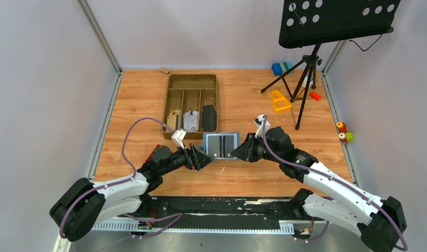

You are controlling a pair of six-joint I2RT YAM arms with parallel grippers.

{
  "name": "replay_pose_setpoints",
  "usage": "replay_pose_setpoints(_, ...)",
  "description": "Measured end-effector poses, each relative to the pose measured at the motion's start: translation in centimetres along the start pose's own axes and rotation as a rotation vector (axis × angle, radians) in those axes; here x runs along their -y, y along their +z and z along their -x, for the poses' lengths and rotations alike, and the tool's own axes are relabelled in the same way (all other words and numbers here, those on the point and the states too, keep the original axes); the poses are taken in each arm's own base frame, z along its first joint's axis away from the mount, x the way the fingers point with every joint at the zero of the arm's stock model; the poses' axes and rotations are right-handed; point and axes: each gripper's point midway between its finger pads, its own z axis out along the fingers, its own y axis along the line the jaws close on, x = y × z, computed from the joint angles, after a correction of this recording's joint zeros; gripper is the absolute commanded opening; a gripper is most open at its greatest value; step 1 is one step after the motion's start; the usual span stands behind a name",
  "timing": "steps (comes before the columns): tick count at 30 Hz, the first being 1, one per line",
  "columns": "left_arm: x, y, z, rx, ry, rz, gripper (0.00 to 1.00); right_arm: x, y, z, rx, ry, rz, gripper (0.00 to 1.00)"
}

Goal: Take the credit cards out of the card holder
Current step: Remove the credit card from the card holder.

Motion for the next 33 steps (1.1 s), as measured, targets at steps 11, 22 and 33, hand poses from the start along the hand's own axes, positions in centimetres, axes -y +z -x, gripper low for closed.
replay_pose_setpoints(11,0.8,0.0,0.1,0.0,0.007,-0.038,0.99,-0.5,-0.1,0.0,-0.003,0.006,0.026,0.0)
replay_pose_setpoints(22,1.1,0.0,0.1,-0.002,0.01,-0.054,0.99,-0.8,-0.1,0.2,0.001,0.019,0.037,0.0)
replay_pose_setpoints(33,0.7,0.3,-0.1,-0.008,0.0,-0.049,1.0,-0.3,0.2,-0.2,0.001,0.041,0.043,0.0)
